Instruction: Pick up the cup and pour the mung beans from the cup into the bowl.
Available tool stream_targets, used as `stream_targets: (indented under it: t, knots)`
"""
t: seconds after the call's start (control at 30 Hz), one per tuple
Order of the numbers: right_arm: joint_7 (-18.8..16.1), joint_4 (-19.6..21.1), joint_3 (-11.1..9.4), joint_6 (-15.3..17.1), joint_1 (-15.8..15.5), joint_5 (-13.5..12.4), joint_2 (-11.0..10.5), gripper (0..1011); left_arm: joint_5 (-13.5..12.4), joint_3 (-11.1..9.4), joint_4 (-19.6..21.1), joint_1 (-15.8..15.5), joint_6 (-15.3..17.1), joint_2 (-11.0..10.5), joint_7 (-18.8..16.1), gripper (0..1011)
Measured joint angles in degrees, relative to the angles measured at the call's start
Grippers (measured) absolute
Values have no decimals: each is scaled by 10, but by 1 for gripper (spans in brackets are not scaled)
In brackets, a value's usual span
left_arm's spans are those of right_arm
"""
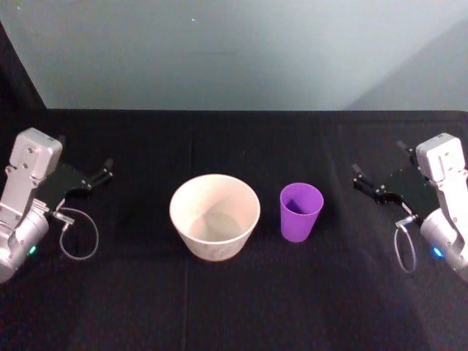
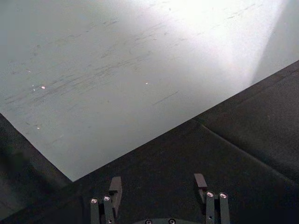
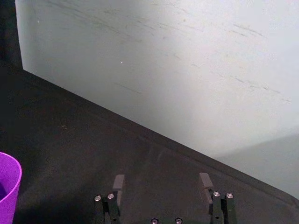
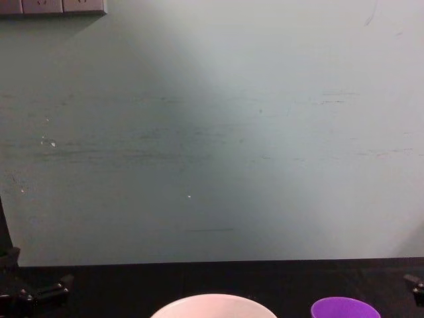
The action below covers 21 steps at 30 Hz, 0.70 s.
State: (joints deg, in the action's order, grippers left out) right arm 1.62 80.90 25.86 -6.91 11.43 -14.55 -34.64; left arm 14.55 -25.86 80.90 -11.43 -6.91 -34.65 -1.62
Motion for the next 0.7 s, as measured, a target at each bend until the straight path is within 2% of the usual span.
stream_targets:
  t: [0.7]
  knots:
    - [0,0,0,0,0,0,0,1000,0,0,0,0,0,0,0,1000]
